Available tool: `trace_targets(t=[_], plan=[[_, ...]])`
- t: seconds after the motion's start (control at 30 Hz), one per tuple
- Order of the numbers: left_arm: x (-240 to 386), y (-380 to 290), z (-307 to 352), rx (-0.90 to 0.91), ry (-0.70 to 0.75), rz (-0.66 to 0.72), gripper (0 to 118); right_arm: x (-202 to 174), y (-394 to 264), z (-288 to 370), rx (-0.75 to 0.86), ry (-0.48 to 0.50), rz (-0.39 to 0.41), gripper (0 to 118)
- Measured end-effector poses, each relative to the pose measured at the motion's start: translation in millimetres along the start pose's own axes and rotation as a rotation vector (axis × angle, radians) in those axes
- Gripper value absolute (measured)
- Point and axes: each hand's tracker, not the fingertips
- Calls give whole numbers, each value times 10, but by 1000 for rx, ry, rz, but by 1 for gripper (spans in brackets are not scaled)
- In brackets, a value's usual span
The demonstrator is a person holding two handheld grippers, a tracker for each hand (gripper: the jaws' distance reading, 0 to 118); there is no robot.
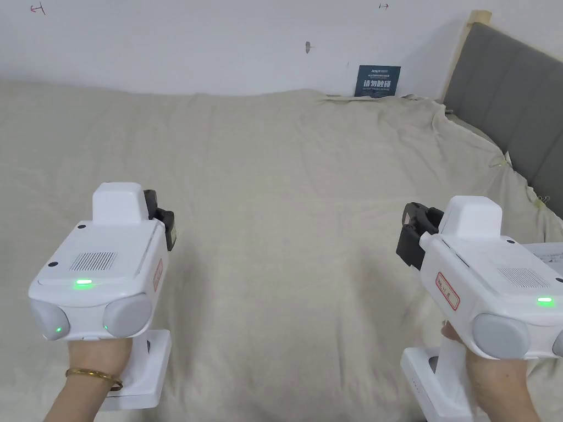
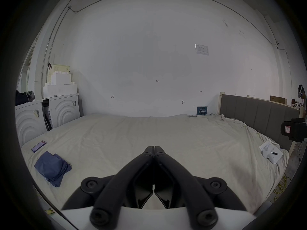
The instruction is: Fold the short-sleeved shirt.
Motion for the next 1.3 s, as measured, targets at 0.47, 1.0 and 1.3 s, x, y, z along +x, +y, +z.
trace_targets(t=[0.47, 1.0, 1.3], plan=[[16, -36, 6, -7, -4, -4, 0, -29, 19, 5, -1, 8, 5, 0], [55, -47, 14, -4, -7, -14, 0, -6, 25, -3, 1, 6, -2, 0], [67, -42, 17, -2, -7, -16, 0, -14, 16, 1, 2, 9, 3, 0]])
